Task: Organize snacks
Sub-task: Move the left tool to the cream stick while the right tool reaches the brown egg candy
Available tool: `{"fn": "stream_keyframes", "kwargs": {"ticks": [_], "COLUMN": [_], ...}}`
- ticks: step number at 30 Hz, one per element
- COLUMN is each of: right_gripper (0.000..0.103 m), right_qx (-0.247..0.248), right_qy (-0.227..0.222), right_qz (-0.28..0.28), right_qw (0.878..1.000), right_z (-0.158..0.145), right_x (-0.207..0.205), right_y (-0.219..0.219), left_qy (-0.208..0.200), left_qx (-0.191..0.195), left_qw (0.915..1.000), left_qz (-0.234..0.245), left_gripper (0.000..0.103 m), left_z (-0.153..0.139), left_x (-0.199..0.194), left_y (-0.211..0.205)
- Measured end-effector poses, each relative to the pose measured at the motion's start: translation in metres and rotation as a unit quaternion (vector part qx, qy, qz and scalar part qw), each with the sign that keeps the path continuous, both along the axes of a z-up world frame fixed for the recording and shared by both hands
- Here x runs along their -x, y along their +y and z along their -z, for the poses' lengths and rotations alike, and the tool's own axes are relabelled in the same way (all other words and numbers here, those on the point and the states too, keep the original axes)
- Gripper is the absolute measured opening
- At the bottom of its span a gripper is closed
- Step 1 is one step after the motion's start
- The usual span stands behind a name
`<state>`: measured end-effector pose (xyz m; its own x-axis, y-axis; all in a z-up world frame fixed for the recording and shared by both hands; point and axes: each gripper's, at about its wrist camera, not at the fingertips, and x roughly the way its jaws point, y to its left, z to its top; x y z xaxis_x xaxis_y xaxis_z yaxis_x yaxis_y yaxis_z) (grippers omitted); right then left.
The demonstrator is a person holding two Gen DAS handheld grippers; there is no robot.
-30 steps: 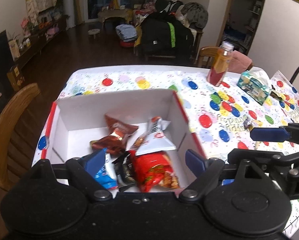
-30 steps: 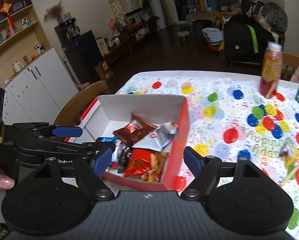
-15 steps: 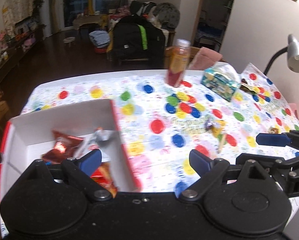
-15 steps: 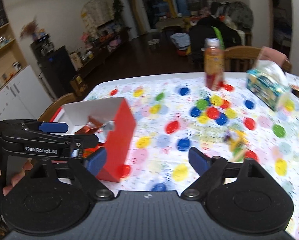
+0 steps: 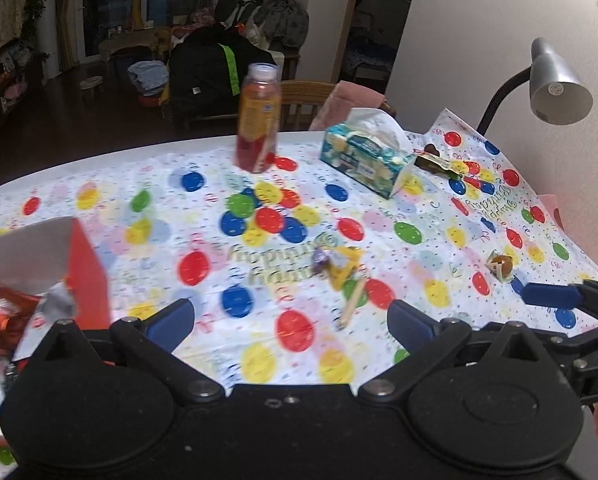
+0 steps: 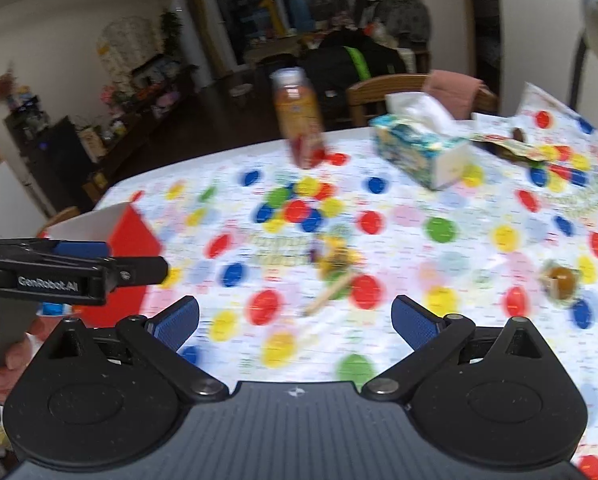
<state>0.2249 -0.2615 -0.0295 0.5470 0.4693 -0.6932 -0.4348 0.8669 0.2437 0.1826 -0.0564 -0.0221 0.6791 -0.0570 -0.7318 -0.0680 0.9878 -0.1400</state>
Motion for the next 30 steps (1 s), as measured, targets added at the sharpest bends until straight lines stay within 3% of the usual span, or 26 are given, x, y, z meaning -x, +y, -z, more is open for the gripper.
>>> {"fn": "stream_keyframes", "kwargs": {"ticks": [18,22,30], "right_gripper": [0.103,0.103,0.102], "right_qx": [0.019,0.022,0.014], "right_qy": [0.039,0.056,0.084], "right_qz": [0.136,0.16,0.223], "right_qw": [0.99,0.985,0.971], "right_z": [0.06,0.075,0.108], "right_x": [-0.083,-0.106,-0.146], "right_y": [-0.153,-0.176,-0.209], "left_qy": [0.057,0.076,0.096], "left_qx": [-0.036,-0.026,-0.043], "left_qw": [0.9976,0.9967,0.9942], "left_qz": [0.014,0.008,0.022], "left_gripper": [0.102,0.097,0.08], "left_z": [0.071,0.084,0.105], "left_x": [-0.077,-0.091,-0.112], "left_y": [-0.076,-0.076,-0.086]}}
